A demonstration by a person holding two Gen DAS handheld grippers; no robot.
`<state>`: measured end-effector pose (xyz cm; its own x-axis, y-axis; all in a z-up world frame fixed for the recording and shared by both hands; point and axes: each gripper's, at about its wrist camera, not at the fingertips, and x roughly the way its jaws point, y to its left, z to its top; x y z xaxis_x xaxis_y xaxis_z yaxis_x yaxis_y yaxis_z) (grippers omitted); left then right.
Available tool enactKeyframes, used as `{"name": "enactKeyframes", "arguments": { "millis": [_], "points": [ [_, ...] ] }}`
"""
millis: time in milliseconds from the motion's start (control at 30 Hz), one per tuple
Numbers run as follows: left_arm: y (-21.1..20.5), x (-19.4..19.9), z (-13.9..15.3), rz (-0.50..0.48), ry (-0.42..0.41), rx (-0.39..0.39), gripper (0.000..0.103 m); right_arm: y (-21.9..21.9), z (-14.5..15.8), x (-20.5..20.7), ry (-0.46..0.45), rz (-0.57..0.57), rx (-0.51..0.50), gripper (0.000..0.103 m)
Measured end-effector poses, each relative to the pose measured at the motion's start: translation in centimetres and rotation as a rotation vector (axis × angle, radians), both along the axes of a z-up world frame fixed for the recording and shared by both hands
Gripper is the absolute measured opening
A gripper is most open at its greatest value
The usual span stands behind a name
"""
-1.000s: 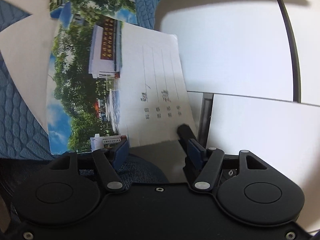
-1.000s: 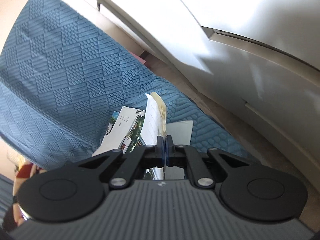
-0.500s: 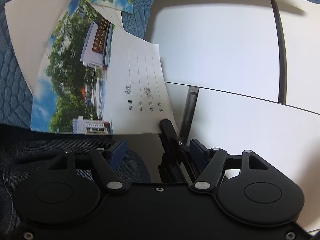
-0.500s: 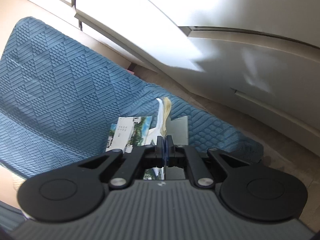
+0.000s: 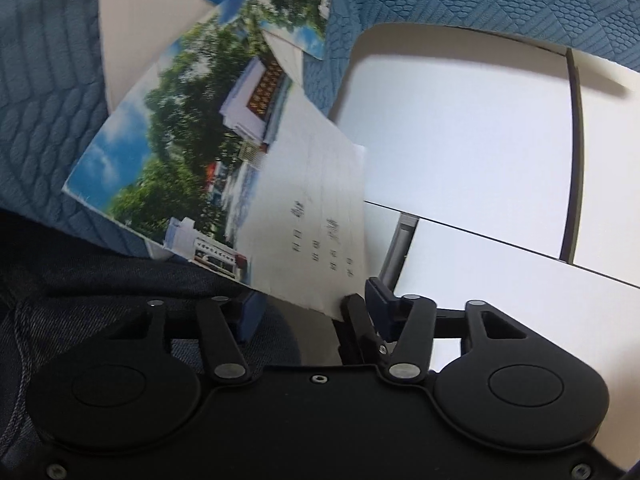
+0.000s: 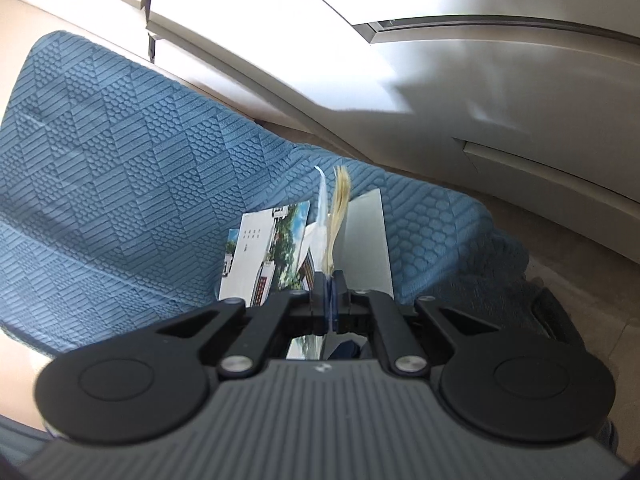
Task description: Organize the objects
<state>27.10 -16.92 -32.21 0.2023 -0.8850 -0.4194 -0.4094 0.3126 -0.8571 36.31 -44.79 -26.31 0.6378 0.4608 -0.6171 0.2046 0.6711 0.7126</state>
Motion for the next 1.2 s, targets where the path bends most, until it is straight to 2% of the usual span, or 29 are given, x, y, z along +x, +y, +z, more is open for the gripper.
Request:
{"name": "enactKeyframes", "arguments": {
  "millis": [133,200,267,333,400,467,533,600,700,1000,1200],
  "points": [
    [0.4,-0.5,-0.7,0.021,0.033,0.005,0.038,0.5,0.3,-1.0,-0.004,0.007,-0.009,0.004],
    [0.7,-0.6,-0.8,0.027,0.048,0.014,0.027,0.8,0.5,-1.5,-0.008,0.018,-0.007,0.005],
    [1.1,-0.7,-1.0,0.039,0.049,0.008,0.024,1.0,0.6,-1.8,-0.013,0.033,-0.004,0.005],
    [1.6,-0.8,-1.1,0.051,0.048,0.005,0.018,1.1,0.4,-1.9,0.001,0.042,-0.009,0.009],
    [1.9,-0.7,-1.3,0.05,0.054,0.004,0.008,1.3,0.3,-1.8,0.026,0.053,-0.06,0.016],
    [2.1,-0.6,-1.3,0.031,0.059,0.015,0.007,1.6,0.4,-1.5,0.024,0.089,-0.096,0.017],
    [2.2,-0.6,-1.2,0.03,0.046,0.005,0.007,1.6,0.4,-1.1,0.014,0.111,-0.107,0.023],
    [2.3,-0.5,-0.9,0.027,0.036,-0.007,0.006,1.7,0.3,-0.5,0.001,0.143,-0.096,0.041],
    [2.5,-0.2,0.1,0.009,0.002,0.007,0.005,1.5,-0.1,0.5,0.003,0.169,-0.051,0.057],
    [4.4,0.1,1.1,0.003,-0.011,0.025,0.002,-0.3,-2.8,4.9,0.102,0.147,0.067,0.06],
    [5.9,-0.7,1.5,0.0,-0.016,0.038,0.002,0.5,-5.1,7.3,0.184,0.19,0.08,0.056]
  ]
}}
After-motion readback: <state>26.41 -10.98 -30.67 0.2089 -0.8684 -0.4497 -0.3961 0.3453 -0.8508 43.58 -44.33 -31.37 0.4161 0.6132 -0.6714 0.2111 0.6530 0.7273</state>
